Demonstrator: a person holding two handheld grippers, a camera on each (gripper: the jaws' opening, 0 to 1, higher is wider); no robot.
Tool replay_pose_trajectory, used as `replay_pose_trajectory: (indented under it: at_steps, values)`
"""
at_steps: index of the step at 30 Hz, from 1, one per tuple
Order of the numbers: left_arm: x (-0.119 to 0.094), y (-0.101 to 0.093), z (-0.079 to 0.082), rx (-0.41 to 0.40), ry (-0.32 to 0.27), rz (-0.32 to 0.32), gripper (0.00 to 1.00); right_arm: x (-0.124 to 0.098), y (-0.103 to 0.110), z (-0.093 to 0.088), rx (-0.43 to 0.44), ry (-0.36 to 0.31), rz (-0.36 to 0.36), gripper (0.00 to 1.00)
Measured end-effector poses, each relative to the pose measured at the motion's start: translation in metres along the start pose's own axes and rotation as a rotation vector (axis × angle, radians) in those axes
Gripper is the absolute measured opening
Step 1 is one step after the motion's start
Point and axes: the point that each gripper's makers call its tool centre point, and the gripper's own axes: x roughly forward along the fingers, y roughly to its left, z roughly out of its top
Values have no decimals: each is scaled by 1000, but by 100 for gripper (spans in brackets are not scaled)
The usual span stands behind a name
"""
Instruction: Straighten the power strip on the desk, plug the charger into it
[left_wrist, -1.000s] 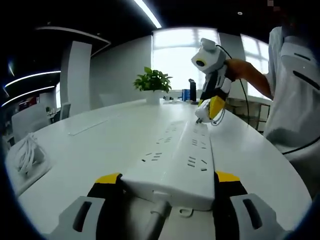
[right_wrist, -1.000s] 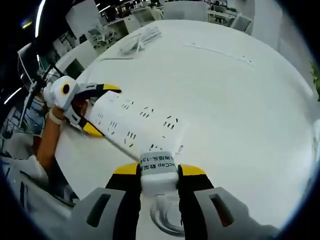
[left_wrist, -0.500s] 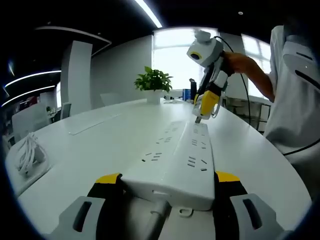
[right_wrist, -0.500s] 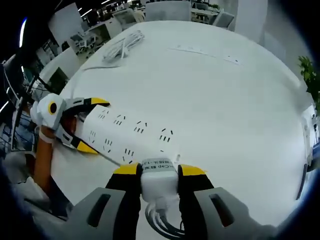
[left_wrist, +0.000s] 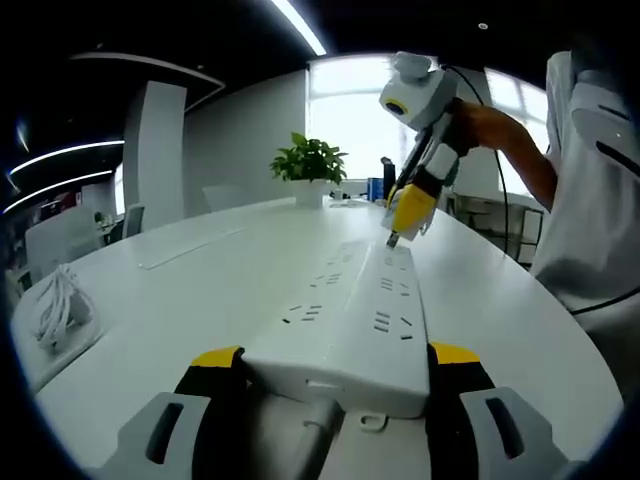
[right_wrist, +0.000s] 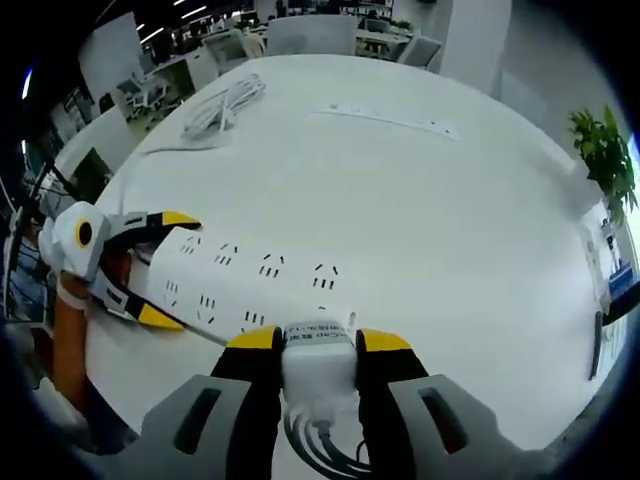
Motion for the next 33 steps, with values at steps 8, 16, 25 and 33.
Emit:
replay_pose_trajectory:
  at_steps: [8,16,25,33]
  values:
    - [-1,1,-1,-4,2,7,73,12,-2,3,33,21,21,28]
    - [-1,1,-1,-3,1,6,73,15,-5,19,38,10,64,28]
    - [0,0,1,-3,1,5,73,14,-6,19,48,-32,32,28]
    - [1,0,1,-3,0,5,73,13,-7,18,47,-63,37,28]
